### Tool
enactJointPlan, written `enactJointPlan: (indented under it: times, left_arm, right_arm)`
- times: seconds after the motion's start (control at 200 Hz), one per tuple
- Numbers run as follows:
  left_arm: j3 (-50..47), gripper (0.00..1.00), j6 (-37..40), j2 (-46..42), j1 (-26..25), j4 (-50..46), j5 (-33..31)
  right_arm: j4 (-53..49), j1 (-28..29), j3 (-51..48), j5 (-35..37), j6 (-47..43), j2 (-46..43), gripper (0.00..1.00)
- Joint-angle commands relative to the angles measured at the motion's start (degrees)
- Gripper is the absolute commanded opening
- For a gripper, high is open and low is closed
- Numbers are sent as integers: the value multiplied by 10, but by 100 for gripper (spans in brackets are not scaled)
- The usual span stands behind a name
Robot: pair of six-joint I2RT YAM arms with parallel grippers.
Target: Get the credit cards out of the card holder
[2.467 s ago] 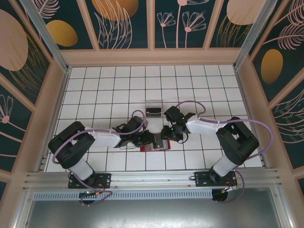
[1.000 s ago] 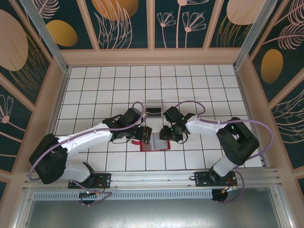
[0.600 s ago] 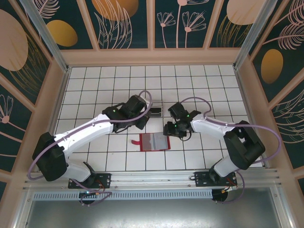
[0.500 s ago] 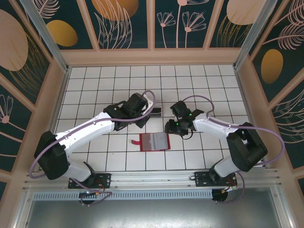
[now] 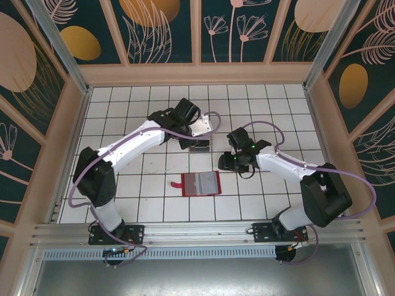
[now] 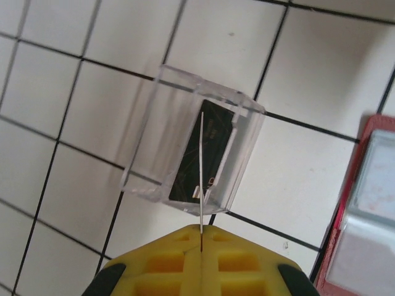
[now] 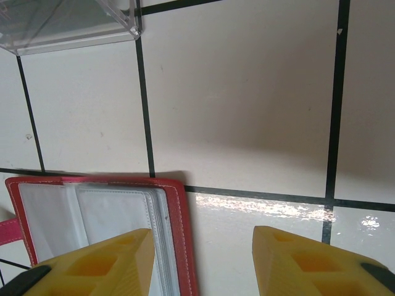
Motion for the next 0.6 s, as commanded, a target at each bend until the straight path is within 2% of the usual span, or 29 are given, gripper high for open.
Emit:
enactJointPlan:
  times: [0.0,0.17,0.591]
  left_arm:
    - [39,0,104,34,5,-76,28]
    - [104,0,155,84,7,-124,25]
    - [238,0,200,187,13,-198,31]
  right_arm:
    - [-17,-4,13,14,-6,-14,47]
    - [-17,-4,7,15,-4,-21,46]
    - [-10,-5,-5,14,3,-27,46]
